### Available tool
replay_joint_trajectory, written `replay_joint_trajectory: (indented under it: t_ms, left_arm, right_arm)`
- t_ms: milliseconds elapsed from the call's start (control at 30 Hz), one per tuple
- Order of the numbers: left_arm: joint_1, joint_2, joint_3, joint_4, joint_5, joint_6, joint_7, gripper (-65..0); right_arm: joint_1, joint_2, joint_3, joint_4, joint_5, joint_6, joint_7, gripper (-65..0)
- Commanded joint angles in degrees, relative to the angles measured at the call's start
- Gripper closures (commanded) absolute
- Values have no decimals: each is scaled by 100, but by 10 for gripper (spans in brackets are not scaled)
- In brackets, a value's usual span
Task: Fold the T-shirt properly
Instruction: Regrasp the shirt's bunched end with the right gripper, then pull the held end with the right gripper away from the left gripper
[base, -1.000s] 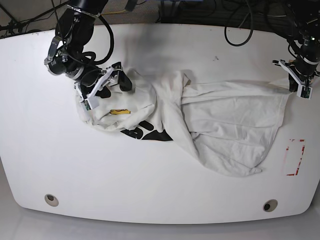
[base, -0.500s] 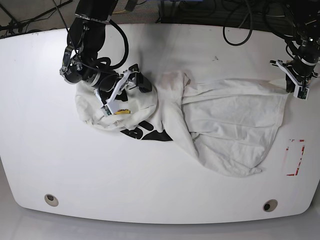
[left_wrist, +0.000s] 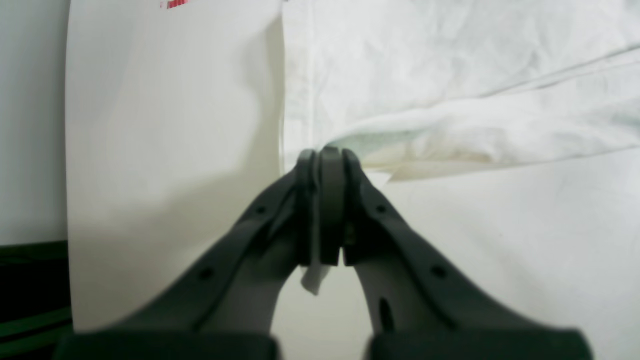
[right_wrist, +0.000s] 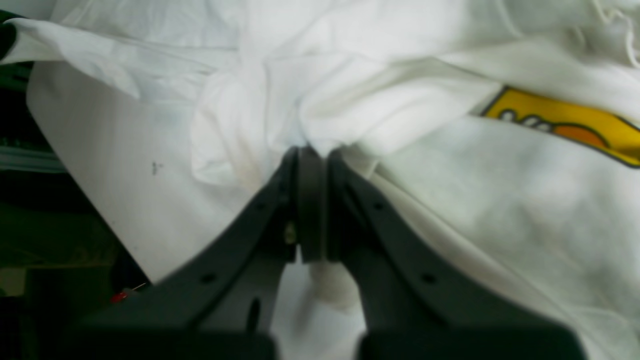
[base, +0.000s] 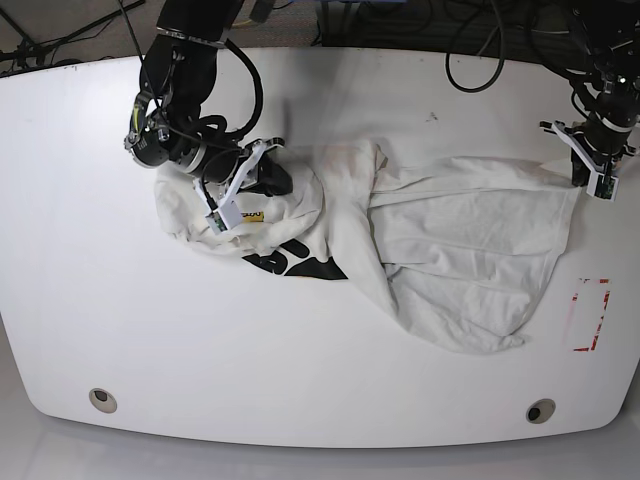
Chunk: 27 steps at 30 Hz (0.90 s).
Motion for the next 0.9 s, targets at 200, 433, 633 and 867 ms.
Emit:
replay_joint_trajectory:
  t_ms: [200,433,633,867]
  left_arm:
    - [-19,-81,-23,87,-1,16,-104,0]
    - [-19,-90,-32,87,-1,16,-113,0]
    - [-19,-90,-40,87,8,16,-113,0]
    - [-397,-90,-32,113,-1,33,-113,0]
  right_arm:
    - [364,32,34,669,547,12,-3,0]
    - [918,339,218,80,1391,12,-56,0]
    - [1586,498,623,-658,1531,12,-56,0]
    - [2430,990,974,-1379,1514,12,-21,0]
